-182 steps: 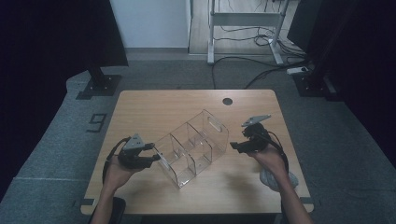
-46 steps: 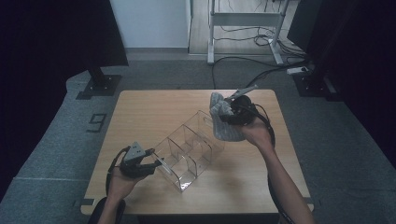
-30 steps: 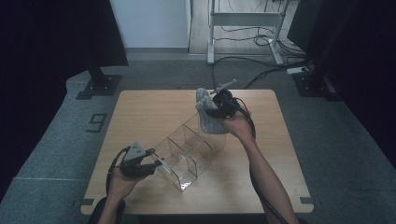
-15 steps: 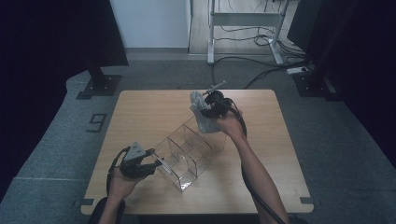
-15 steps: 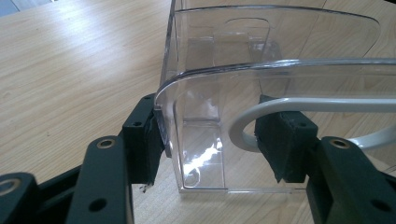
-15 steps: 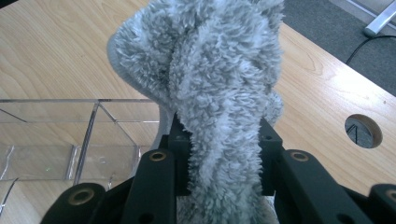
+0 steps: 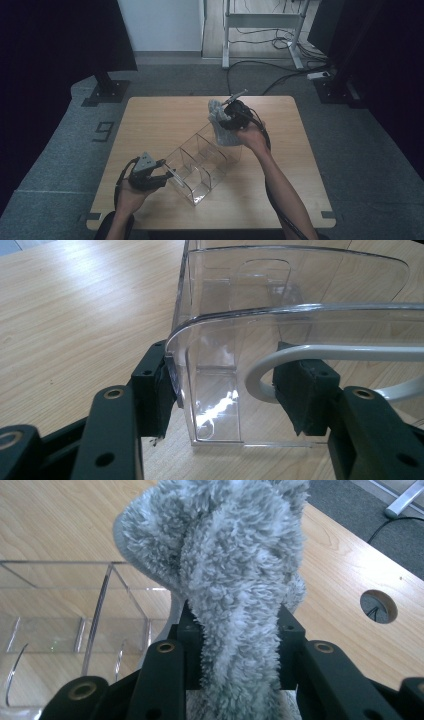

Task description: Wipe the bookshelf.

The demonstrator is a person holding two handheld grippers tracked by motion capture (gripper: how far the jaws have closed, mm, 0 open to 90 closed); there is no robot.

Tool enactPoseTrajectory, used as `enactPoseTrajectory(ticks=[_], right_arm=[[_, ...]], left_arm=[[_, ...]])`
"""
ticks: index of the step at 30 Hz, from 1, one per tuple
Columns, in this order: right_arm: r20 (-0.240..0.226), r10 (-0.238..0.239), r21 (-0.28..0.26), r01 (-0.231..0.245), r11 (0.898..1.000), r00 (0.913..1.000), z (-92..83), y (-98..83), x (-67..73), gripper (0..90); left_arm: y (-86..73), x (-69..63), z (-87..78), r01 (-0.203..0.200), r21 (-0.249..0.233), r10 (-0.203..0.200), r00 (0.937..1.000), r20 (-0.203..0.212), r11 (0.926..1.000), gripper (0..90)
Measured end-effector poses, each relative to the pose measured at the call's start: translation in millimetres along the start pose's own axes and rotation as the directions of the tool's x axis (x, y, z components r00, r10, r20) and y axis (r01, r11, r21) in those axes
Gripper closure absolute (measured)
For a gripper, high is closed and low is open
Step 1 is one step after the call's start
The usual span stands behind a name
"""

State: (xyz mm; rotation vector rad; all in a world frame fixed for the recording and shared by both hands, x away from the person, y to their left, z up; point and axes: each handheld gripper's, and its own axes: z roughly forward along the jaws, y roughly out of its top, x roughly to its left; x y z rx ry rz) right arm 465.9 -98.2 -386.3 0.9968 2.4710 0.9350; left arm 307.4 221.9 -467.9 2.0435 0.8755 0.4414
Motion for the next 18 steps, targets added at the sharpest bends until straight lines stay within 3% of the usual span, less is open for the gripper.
enactPoseTrajectory(ticks=[18], right_arm=[[-0.015,0.020,-0.022,-0.020,1.000,0.9997,-29.4,-38.4,-4.3,65.3]], left_arm=[[0.0,0.4,-0.2,-0.003,0.002,0.003,1.0000,0.001,1.0000,43.3]])
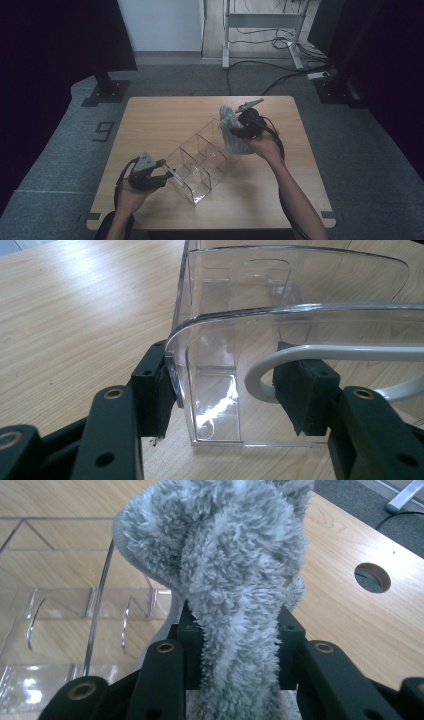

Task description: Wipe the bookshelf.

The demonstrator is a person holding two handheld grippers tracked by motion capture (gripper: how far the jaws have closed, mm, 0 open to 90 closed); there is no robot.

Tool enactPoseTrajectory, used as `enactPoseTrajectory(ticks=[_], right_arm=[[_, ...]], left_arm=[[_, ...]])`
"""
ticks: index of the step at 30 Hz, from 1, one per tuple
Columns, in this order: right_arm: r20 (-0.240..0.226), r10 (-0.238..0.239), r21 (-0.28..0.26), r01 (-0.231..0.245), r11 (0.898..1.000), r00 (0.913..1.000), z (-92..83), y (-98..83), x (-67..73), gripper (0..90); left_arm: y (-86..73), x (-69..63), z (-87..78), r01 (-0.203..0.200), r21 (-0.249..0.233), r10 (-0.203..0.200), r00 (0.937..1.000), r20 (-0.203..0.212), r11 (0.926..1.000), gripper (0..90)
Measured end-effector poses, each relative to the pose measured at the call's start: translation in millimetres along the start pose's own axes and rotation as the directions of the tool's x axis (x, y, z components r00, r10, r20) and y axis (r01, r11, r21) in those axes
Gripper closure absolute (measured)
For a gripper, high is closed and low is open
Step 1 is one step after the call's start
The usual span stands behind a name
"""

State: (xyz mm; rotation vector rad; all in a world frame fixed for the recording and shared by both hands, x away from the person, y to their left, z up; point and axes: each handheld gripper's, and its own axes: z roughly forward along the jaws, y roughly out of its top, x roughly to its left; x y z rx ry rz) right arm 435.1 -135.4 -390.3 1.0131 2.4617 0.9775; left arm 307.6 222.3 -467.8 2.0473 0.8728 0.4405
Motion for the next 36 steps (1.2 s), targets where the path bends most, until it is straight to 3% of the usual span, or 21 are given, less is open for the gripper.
enactPoseTrajectory(ticks=[19,36], right_arm=[[-0.002,0.024,-0.041,-0.024,0.999,0.9997,-20.7,-51.6,-4.4,65.3],[-0.004,0.066,-0.044,-0.066,0.997,0.9978,-2.7,-96.3,-7.8,65.3]], left_arm=[[0.1,-0.2,0.2,0.001,-0.002,-0.001,1.0000,-0.001,1.0000,43.3],[0.1,-0.6,0.2,0.000,-0.002,0.000,1.0000,0.001,1.0000,43.3]])
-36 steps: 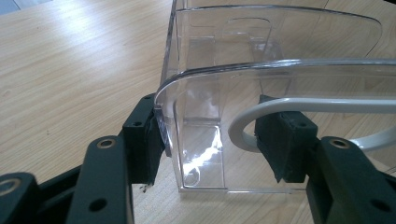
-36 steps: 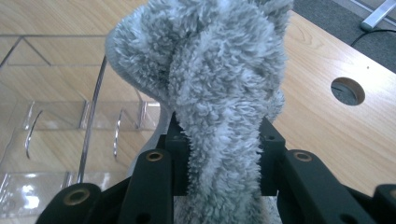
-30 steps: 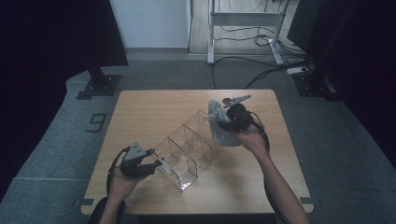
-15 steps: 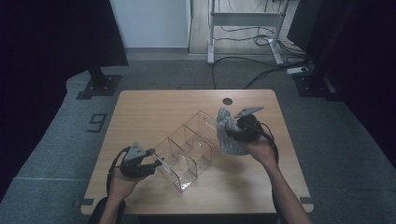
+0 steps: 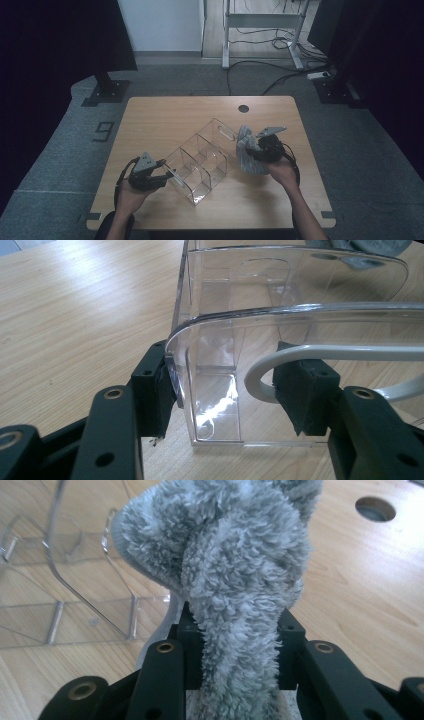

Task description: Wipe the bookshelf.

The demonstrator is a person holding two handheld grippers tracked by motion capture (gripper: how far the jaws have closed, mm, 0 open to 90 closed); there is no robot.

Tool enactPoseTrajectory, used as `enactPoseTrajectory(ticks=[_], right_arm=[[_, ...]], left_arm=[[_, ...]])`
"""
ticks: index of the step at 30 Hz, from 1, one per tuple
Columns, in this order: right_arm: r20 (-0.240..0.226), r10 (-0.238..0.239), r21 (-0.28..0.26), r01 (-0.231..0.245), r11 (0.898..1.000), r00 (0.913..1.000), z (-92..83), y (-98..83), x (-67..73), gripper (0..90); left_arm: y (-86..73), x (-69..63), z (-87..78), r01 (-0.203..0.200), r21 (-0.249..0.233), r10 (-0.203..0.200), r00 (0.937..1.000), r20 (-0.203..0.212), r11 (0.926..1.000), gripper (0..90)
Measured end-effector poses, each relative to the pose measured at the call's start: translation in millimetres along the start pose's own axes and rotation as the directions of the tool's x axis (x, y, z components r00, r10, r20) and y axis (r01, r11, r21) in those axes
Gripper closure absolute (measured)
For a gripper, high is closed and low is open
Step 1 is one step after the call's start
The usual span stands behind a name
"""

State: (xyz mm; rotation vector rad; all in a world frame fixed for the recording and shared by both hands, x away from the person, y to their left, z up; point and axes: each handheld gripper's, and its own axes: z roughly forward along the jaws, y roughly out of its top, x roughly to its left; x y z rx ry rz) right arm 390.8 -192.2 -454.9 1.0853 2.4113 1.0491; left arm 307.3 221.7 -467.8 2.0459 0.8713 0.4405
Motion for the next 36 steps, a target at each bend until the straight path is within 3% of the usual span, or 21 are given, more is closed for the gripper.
enactPoseTrajectory(ticks=[15,26,36], right_arm=[[-0.007,0.009,0.068,-0.009,0.998,0.9999,23.9,-17.0,0.6,64.9],[-0.002,-0.011,0.167,0.012,0.986,0.9999,50.9,-29.9,4.9,65.3],[0.001,-0.006,0.159,0.006,0.987,1.0000,41.4,-30.1,4.6,65.4]], left_arm=[[-0.1,-1.0,0.0,-0.002,-0.001,0.002,1.0000,-0.002,1.0000,43.3],[-0.1,-1.6,0.0,-0.001,-0.001,0.001,1.0000,-0.003,1.0000,43.3],[-0.3,-1.3,0.1,-0.001,-0.003,0.001,1.0000,-0.002,1.0000,43.2]])
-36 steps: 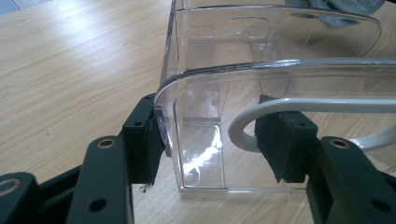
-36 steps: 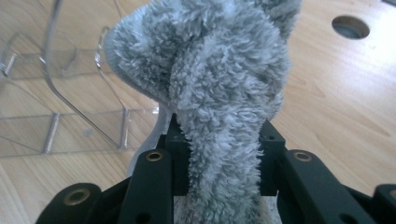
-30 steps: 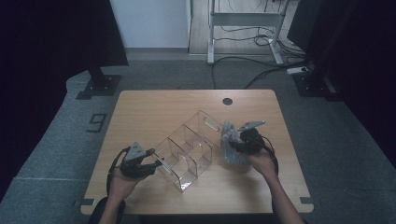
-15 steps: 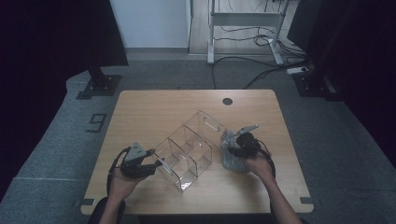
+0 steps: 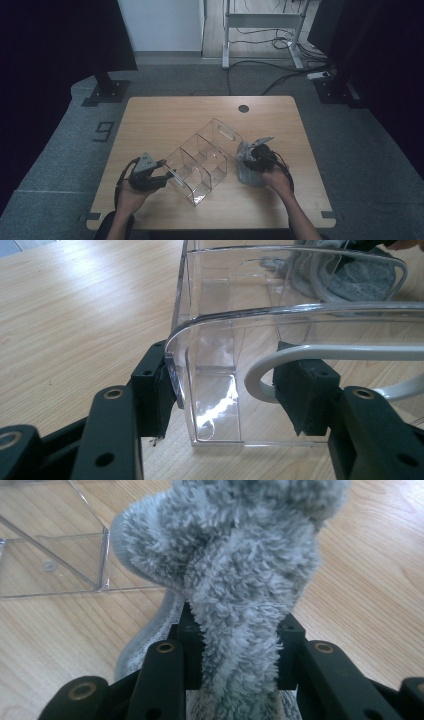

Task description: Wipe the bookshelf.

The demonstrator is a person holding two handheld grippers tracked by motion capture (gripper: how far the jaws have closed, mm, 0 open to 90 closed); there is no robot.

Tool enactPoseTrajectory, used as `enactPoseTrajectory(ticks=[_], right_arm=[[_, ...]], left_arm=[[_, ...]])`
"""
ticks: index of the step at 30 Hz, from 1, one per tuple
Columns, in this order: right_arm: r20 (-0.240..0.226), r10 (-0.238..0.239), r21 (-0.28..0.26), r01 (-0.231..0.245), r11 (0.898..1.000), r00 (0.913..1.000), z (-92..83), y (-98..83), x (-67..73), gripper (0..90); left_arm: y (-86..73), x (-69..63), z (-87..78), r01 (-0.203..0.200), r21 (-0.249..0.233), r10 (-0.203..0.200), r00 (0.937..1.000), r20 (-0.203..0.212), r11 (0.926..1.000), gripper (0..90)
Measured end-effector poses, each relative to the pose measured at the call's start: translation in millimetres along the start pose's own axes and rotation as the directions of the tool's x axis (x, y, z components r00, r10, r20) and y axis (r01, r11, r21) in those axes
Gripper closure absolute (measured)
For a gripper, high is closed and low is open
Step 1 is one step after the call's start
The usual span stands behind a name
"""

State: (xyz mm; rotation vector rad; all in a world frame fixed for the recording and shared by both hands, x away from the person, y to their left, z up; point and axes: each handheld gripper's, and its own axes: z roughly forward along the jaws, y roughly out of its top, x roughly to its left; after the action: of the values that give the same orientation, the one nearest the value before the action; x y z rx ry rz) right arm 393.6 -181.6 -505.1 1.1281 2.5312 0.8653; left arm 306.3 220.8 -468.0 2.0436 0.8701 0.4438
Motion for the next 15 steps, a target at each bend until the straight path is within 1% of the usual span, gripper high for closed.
enactPoseTrajectory(ticks=[1,2,3,5,15], right_arm=[[-0.004,0.001,-0.001,-0.001,1.000,1.0000,-3.0,-0.5,-0.6,65.5],[-0.007,0.010,-0.014,-0.011,1.000,0.9999,-10.0,-1.6,-1.3,65.6],[-0.007,0.010,-0.014,-0.011,1.000,0.9999,-10.0,-1.6,-1.3,65.6],[-0.012,0.016,-0.032,-0.017,0.999,0.9998,-19.7,-2.1,-1.6,65.6],[-0.018,0.010,-0.095,-0.012,0.995,0.9998,-54.8,0.1,2.1,65.5]], left_arm=[[0.0,0.1,0.0,0.000,0.000,0.000,1.0000,0.001,1.0000,43.3],[0.1,0.2,0.1,0.000,0.000,0.000,1.0000,0.001,1.0000,43.2],[0.1,0.3,0.2,0.000,-0.001,0.000,1.0000,0.001,1.0000,43.2],[0.2,0.2,0.4,0.000,-0.001,0.000,1.0000,0.000,1.0000,43.2],[0.5,-0.1,0.7,-0.001,0.000,0.001,1.0000,0.000,1.0000,43.2]])
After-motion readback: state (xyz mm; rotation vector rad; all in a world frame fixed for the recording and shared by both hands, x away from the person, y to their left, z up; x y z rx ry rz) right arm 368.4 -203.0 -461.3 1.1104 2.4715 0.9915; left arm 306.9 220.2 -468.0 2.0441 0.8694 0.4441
